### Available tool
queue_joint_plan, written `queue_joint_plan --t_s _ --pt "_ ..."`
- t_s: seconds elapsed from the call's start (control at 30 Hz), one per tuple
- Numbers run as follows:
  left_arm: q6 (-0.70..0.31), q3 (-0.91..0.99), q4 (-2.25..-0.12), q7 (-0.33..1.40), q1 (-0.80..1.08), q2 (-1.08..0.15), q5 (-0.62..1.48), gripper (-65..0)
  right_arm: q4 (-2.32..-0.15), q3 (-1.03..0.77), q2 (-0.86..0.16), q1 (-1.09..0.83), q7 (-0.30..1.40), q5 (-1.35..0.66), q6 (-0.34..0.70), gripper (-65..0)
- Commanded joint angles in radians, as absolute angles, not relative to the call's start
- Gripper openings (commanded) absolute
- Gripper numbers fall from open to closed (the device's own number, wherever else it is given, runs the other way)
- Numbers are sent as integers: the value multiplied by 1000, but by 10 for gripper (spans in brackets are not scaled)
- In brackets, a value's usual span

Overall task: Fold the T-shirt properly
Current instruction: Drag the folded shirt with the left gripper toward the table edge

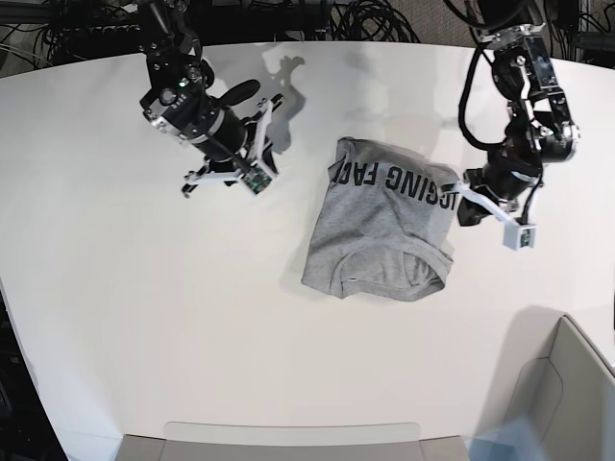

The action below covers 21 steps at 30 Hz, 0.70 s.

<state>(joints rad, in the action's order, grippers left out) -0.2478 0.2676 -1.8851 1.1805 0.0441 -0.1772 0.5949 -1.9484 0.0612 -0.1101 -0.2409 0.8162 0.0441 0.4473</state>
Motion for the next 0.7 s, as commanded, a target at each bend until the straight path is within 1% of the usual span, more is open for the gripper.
queue_joint_plan --t_s 0.0,0.07,0.13,0.27,0.37,0.5,0.6,0.67 --pt "-251 263 -1888 1150 33 -154 605 -650 -1974 27 -113 -251 799 35 444 -593" --pt "-252 248 -1848 1130 7 -114 605 -650 -1986 -38 -114 -278 799 35 447 -593" --pt "-252 206 -1810 1115 -15 -111 605 -650 -1997 -77 -116 -303 799 35 449 -593" --pt "-249 122 -1719 1104 -56 -111 604 -650 -1998 -122 -119 -343 799 35 449 -593" --pt "-248 99 -1590 1053 -87 -111 599 -650 -1998 -131 -117 -363 796 35 449 -593" --pt "-248 99 -1388 958 -120 -111 506 -650 -1998 -136 -116 -374 796 35 449 -593" --pt "-248 111 -1320 920 -125 -113 430 -650 -1998 -136 -116 -377 796 35 449 -593" --pt "-248 131 -1316 903 -124 -133 387 -650 -1998 -136 -117 -378 796 35 449 -593"
